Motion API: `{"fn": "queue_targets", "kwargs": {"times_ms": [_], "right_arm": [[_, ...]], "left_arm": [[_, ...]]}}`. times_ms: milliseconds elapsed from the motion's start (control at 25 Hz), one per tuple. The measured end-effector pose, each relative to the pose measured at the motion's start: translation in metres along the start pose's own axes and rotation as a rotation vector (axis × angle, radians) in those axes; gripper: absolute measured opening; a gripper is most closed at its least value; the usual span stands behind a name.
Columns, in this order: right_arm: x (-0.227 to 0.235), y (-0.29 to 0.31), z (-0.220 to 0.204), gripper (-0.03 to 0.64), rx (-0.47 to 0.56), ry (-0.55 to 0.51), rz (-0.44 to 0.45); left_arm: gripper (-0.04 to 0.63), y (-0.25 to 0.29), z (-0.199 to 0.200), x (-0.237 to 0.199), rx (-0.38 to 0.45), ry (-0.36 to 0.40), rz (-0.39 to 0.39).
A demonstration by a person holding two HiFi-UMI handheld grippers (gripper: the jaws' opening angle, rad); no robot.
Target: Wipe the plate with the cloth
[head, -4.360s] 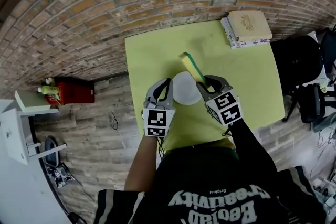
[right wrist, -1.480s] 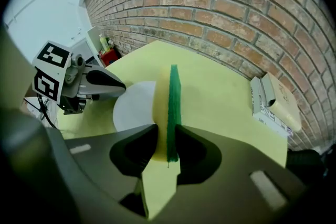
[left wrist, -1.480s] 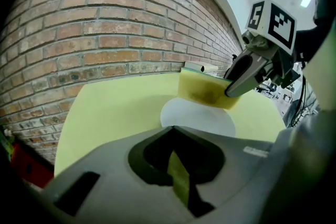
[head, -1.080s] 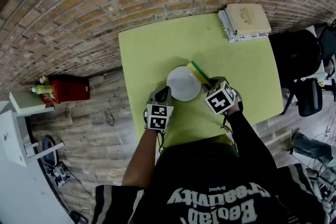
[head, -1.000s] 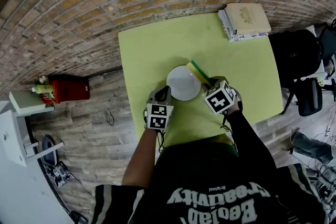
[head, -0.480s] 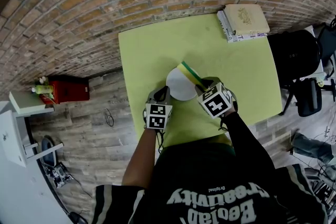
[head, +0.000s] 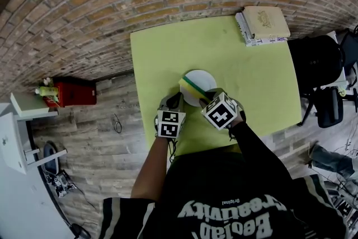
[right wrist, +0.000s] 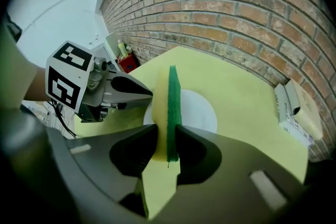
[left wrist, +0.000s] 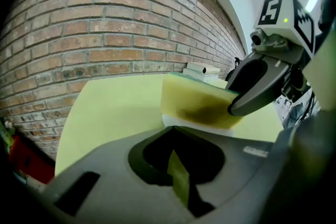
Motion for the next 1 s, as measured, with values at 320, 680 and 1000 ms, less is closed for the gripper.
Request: {"fn": "queue_targets", "kwargs": {"times_ms": [320, 680, 1000], "right_arm": [[-0.003, 0.005, 0.004, 0.12, -0.032, -0.012, 0.002], [-0.013, 0.004, 0.003, 0.12, -0.035, -0.049, 0.002], [0.002, -0.002, -0.002, 0.117, -0.038, 0.012, -0.045]], "left_arm": [[0.008, 0.003, -0.003, 0.003, 0.005, 0.053, -0.039], [0.008, 0.002, 0.0, 0.003, -0.015, 0.049, -0.036], [0.008, 0.002, 0.001, 0.003, -0.02, 0.049, -0.037]]}}
Point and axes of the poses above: the fingertips, and each gripper's own axes: y forward along the fingers, x to its right, z out of its top, the point moved 10 cm from there along -y, backward along the fingers, and after that the axes turned 13 degrees about y, right-handed, at the moved point
